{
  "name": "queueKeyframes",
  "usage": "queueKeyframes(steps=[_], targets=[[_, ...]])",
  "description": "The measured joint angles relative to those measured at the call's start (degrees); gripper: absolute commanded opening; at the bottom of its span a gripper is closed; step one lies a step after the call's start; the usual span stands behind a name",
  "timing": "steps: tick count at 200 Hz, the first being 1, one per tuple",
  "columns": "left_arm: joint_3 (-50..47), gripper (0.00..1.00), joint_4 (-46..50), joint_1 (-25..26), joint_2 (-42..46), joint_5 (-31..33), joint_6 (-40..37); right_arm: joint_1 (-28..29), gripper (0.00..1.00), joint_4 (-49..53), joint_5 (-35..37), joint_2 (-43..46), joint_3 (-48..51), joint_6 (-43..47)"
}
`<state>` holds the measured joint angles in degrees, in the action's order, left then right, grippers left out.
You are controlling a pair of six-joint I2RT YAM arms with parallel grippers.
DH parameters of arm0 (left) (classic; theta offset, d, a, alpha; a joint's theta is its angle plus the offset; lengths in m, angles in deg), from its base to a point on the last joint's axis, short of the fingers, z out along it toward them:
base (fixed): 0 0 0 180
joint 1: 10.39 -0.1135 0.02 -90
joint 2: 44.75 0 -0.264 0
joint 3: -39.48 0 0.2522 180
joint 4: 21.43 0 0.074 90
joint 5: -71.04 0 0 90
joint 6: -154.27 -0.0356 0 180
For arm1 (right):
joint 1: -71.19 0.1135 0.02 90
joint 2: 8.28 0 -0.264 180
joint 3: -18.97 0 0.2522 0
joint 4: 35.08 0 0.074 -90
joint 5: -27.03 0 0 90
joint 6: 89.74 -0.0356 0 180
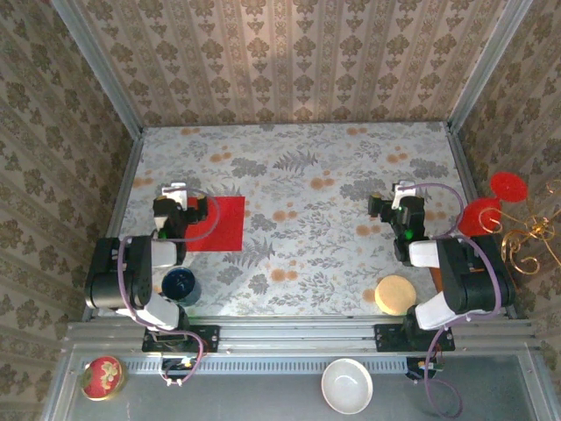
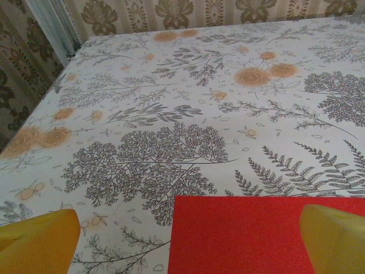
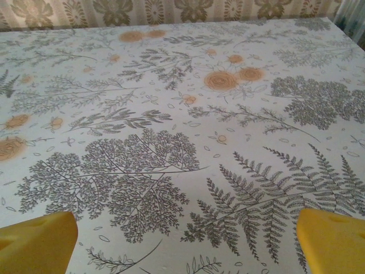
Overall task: Fold a paper plane with a square sheet of paper (pick it up from the middle)
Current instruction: Move the square sheet of paper to the center of the table.
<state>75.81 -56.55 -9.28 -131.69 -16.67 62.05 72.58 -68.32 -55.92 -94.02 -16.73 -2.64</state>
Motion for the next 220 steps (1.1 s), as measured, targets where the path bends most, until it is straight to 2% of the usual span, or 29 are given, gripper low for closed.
queueKeyframes(steps=[26, 50, 75, 93, 120, 141, 179, 220], targets=[[1.3, 1.0, 9.0, 0.0, 8.6, 1.9, 0.4, 1.0, 1.0, 4.9, 0.2, 7.0, -0.5, 0.8], [8.9, 1.0, 23.4, 0.0, 15.7, 4.5, 5.6, 6.4, 1.0, 11.5, 3.3, 10.8, -5.3, 2.8], [19.2, 1.0, 37.7, 0.0, 17.8, 5.5, 12.7, 11.8, 1.0, 20.7, 4.6, 11.0, -13.0, 0.3], [22.6, 1.0, 45.0, 0.1, 18.1, 3.9, 17.2, 14.7, 1.0, 26.7, 4.7, 11.0, -17.0, -4.0], [25.0, 1.0, 54.9, 1.5, 15.9, -1.1, 22.4, 18.2, 1.0, 35.1, 4.0, 8.6, -23.0, -12.6], [27.0, 1.0, 60.8, 3.6, 11.9, -3.5, 25.8, 19.4, 1.0, 39.9, 0.4, 3.4, -28.0, -19.9], [27.5, 0.98, 64.9, 6.5, 5.7, -7.3, 31.5, 19.6, 1.0, 44.2, -7.1, -4.7, -32.4, -30.3], [28.5, 0.95, 67.4, 7.9, -0.8, -9.5, 35.5, 19.6, 1.0, 46.2, -11.2, -8.8, -33.9, -36.0]])
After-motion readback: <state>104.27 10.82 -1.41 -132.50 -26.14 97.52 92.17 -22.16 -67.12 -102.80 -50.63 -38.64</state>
